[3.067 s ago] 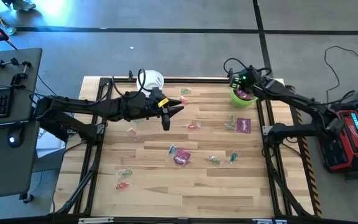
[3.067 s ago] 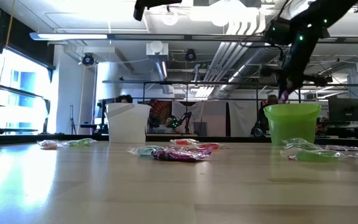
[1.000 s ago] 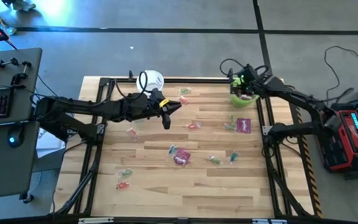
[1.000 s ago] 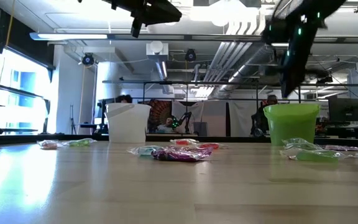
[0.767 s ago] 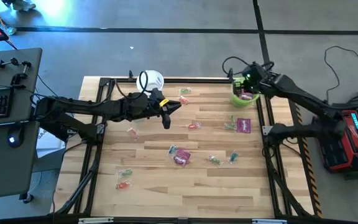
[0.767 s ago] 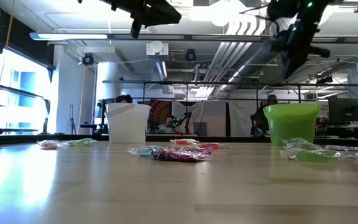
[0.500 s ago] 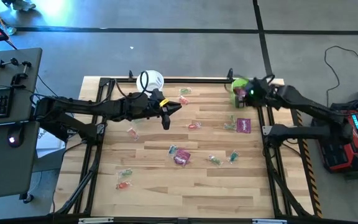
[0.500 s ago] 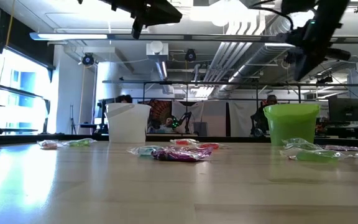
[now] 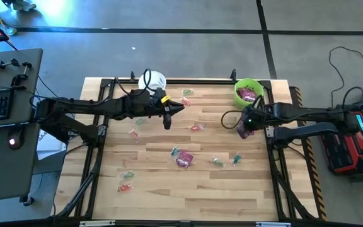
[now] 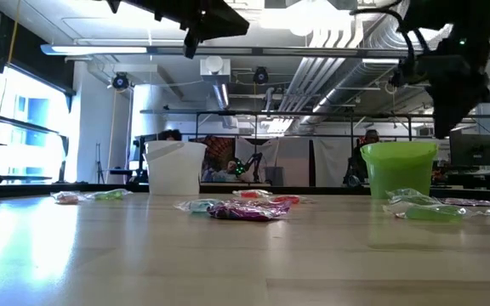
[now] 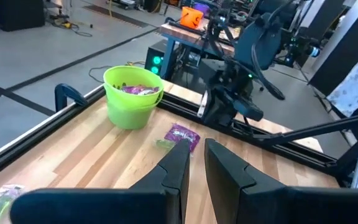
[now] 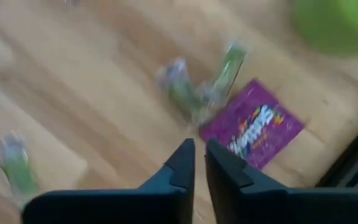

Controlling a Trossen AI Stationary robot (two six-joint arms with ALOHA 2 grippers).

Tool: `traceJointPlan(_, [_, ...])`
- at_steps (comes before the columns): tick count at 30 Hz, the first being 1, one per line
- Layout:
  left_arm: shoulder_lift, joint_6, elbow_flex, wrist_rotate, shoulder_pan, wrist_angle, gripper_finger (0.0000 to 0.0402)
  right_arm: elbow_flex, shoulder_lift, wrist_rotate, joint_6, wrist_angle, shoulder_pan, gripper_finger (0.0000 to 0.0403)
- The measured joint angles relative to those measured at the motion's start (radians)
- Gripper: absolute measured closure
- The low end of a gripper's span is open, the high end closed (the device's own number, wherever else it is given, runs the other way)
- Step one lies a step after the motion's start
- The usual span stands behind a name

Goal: Sort candy by brand, put in halloween buckets
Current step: Put the violet candy into the green bucket

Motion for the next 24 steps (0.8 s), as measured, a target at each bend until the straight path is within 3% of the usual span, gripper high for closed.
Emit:
traceJointPlan(6, [0.0, 0.009, 0.0, 0.014, 0.022, -0.049, 0.0362, 0.0, 0.116, -0.116, -0.219, -0.04, -0.012, 0.0282])
traceJointPlan(11, [0.0, 0.047, 0.0, 0.029, 0.028, -0.096, 0.0362, 0.0, 0.262, -0.146, -0.43, -0.04, -0.018, 0.0226])
traceJointPlan(16, [0.0, 0.061, 0.0, 0.043, 0.028, -0.128, 0.0362, 0.0, 0.41, -0.094, -0.58, -0.038, -0.018, 0.0218])
traceJointPlan(24, [0.0, 0.069, 0.0, 0.042, 0.028, -0.143, 0.0362, 0.014, 0.55, -0.047, -0.603, -0.008, -0.056, 0.0235])
